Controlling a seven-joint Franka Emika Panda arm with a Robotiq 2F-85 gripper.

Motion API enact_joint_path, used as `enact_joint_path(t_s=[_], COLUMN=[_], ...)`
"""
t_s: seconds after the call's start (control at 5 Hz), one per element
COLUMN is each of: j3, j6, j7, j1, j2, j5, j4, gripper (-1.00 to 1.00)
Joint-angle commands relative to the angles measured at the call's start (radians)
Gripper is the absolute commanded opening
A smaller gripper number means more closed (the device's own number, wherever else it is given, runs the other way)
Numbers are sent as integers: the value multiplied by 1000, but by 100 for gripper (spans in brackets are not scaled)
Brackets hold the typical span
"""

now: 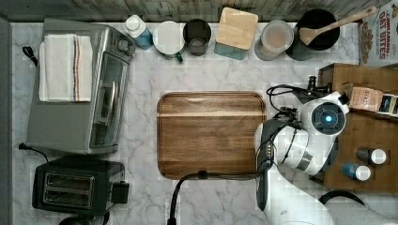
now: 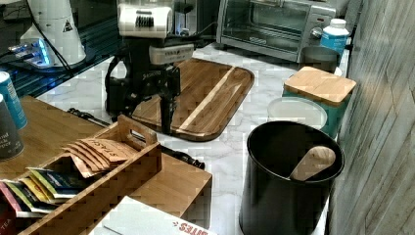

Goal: Open the drawer.

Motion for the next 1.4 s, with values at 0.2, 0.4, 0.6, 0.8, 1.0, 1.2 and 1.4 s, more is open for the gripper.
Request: enact_joint_path(t_s=[0.2,0.4,0.6,0.8,1.0,1.2,1.4], j3=[33,31,27,38,216,241,263], j6=[-85,-82,-59,4,-87,-56,-56], j7=[-80,-26,60,89,-203,-254,-156], j1=[-48,-4,48,80,-65,-32,27], j2=[60,1,-60,-92,-40,-35,-75], j5=[43,16,-10,-15,265,334,296], j4=[130,95,46,-12,46,16,-24], gripper=[100,100,100,100,100,100,100])
